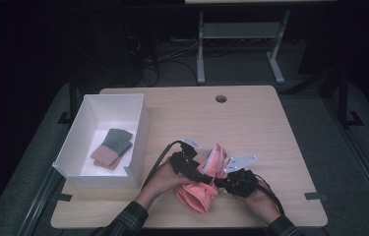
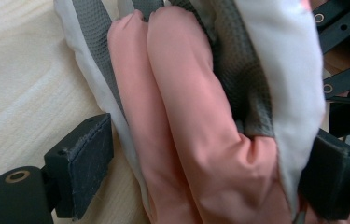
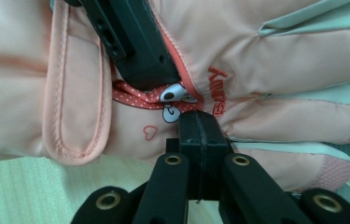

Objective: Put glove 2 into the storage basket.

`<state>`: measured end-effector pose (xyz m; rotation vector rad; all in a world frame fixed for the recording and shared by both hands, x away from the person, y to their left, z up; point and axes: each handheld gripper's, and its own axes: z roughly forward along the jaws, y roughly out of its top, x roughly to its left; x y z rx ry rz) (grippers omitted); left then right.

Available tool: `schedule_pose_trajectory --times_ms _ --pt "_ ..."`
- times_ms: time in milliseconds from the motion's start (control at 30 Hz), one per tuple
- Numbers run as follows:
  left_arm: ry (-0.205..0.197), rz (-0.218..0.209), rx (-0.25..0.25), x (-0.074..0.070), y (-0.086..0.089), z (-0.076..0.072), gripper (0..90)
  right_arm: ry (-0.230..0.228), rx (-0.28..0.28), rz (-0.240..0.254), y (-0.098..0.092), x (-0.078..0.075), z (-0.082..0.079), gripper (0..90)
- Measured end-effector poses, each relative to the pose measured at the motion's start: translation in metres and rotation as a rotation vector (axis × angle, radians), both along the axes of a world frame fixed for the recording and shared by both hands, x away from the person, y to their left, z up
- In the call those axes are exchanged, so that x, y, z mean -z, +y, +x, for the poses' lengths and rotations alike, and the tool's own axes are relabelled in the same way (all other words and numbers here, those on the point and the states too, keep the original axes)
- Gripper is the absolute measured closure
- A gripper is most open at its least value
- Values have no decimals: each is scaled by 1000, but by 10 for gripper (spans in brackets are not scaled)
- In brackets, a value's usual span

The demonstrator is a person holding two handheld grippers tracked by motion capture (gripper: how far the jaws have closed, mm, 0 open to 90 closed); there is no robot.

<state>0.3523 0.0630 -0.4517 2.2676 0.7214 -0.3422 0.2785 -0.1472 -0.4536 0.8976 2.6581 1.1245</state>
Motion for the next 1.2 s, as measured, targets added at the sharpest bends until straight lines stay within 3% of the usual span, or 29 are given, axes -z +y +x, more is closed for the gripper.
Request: schedule_pose_trajectory --times_ms 167,200,333,567,767,933,1200 --pt "66 -12 10 7 -2 2 130 6 3 3 0 1 0 900" --pt "95 -22 19 9 -2 3 140 6 2 3 0 1 0 900" --pt "112 -38 24 10 -1 4 175 7 2 4 0 1 0 900" --pt "175 -63 51 11 6 10 395 8 4 6 0 1 0 900" --pt "174 -79 70 10 10 11 538 5 -14 20 -5 -2 -1 872" --pt "175 -96 62 8 12 10 563 9 -13 54 -12 -9 -6 793" --pt "147 -108 56 -3 14 6 573 -38 8 105 -33 -20 -14 604"
